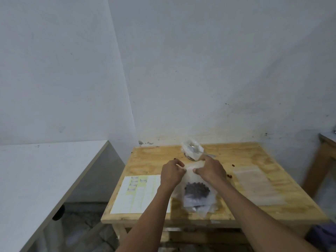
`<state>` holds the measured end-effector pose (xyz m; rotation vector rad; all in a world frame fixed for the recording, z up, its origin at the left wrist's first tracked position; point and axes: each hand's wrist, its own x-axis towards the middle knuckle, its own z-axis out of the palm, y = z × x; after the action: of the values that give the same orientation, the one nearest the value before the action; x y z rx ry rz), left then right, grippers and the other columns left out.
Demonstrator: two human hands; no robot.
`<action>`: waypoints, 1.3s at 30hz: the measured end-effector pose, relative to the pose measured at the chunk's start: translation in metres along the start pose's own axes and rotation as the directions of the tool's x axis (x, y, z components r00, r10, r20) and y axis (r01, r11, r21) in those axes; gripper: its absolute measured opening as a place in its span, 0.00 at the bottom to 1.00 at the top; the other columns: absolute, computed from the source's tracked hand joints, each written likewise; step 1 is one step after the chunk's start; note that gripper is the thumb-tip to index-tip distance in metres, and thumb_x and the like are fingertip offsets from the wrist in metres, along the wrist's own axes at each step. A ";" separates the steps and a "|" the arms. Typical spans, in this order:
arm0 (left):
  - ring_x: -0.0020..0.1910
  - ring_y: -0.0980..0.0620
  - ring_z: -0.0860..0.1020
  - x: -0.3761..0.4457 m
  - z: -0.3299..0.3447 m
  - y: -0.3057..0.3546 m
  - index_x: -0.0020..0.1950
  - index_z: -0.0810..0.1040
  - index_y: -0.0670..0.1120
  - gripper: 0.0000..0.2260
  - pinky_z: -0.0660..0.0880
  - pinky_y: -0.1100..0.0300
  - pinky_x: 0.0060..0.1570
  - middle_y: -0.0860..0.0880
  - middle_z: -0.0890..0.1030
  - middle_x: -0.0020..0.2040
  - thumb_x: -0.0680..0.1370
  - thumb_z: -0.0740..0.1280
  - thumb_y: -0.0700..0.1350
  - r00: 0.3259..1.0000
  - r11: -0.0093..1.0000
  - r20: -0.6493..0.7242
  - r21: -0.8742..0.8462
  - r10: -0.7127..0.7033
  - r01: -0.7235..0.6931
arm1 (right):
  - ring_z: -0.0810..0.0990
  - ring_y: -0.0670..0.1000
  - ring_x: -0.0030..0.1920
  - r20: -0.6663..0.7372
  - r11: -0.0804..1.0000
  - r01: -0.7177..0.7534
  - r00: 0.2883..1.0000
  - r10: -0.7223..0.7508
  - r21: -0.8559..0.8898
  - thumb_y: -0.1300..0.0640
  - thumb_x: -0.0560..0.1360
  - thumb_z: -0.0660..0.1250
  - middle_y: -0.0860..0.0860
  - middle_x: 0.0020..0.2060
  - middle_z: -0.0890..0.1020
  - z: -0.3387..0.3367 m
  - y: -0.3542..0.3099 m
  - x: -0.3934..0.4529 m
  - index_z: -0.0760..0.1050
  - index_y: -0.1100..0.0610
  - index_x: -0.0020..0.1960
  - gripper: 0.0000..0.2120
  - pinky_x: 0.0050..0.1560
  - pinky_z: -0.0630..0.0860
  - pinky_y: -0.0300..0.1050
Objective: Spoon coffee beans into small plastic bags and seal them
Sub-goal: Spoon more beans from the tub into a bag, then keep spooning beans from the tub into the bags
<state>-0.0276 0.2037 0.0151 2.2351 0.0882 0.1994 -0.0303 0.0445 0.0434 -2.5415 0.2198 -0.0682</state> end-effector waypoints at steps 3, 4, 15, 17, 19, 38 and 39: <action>0.54 0.51 0.80 0.001 0.007 -0.003 0.51 0.84 0.49 0.06 0.74 0.60 0.49 0.48 0.83 0.53 0.76 0.74 0.48 0.999 0.998 -0.025 0.050 0.028 -0.027 | 0.82 0.54 0.55 0.007 1.000 0.017 1.000 -0.017 -0.017 0.40 0.72 0.75 0.49 0.58 0.82 -0.002 0.003 -0.002 0.75 0.47 0.65 0.24 0.46 0.79 0.46; 0.57 0.50 0.80 0.002 0.009 -0.004 0.52 0.84 0.49 0.06 0.74 0.59 0.52 0.47 0.83 0.56 0.76 0.74 0.48 0.999 0.998 -0.029 0.053 0.036 -0.035 | 0.82 0.54 0.55 0.024 1.000 0.018 1.000 -0.018 -0.017 0.40 0.73 0.75 0.49 0.59 0.82 -0.003 0.003 -0.002 0.75 0.46 0.65 0.25 0.47 0.78 0.46; 0.63 0.45 0.74 0.008 0.023 0.016 0.50 0.84 0.51 0.06 0.73 0.50 0.62 0.48 0.83 0.59 0.76 0.72 0.50 0.980 0.982 -0.126 0.129 0.153 -0.137 | 0.83 0.55 0.53 -0.051 0.996 -0.034 0.998 0.038 0.089 0.41 0.75 0.72 0.50 0.55 0.84 -0.021 0.021 0.009 0.77 0.50 0.65 0.22 0.51 0.81 0.50; 0.59 0.45 0.76 0.010 0.032 0.034 0.49 0.85 0.51 0.08 0.73 0.51 0.58 0.50 0.84 0.54 0.75 0.70 0.52 0.960 0.963 -0.133 0.147 0.245 -0.226 | 0.83 0.55 0.50 -0.091 0.991 -0.075 0.992 0.085 0.107 0.43 0.76 0.71 0.51 0.54 0.84 -0.034 0.032 0.015 0.77 0.50 0.65 0.20 0.48 0.80 0.48; 0.55 0.47 0.79 0.011 0.047 0.056 0.49 0.86 0.49 0.09 0.74 0.52 0.55 0.50 0.85 0.51 0.75 0.69 0.52 0.933 0.933 -0.109 0.153 0.342 -0.325 | 0.82 0.55 0.48 -0.133 0.988 -0.106 0.984 0.120 0.108 0.45 0.77 0.71 0.51 0.55 0.84 -0.047 0.047 0.022 0.77 0.51 0.66 0.20 0.46 0.79 0.47; 0.41 0.43 0.80 0.012 0.177 0.136 0.46 0.79 0.40 0.03 0.77 0.51 0.36 0.43 0.81 0.43 0.75 0.68 0.38 0.969 0.956 0.241 0.267 0.052 -0.118 | 0.82 0.60 0.59 -0.080 0.937 -0.327 0.938 0.337 0.123 0.55 0.76 0.72 0.57 0.64 0.80 -0.082 0.180 0.049 0.77 0.53 0.69 0.22 0.54 0.81 0.50; 0.42 0.43 0.81 0.013 0.177 0.136 0.46 0.81 0.39 0.03 0.79 0.50 0.39 0.42 0.82 0.43 0.75 0.68 0.38 0.969 0.964 0.242 0.243 0.045 -0.106 | 0.82 0.59 0.58 -0.082 0.929 -0.337 0.933 0.351 0.152 0.55 0.76 0.72 0.56 0.63 0.81 -0.081 0.179 0.050 0.77 0.53 0.69 0.21 0.54 0.81 0.49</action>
<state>0.0155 -0.0160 0.0149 2.5039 -0.1066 -0.0390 -0.0144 -0.1554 0.0106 -2.3293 0.6786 -0.0811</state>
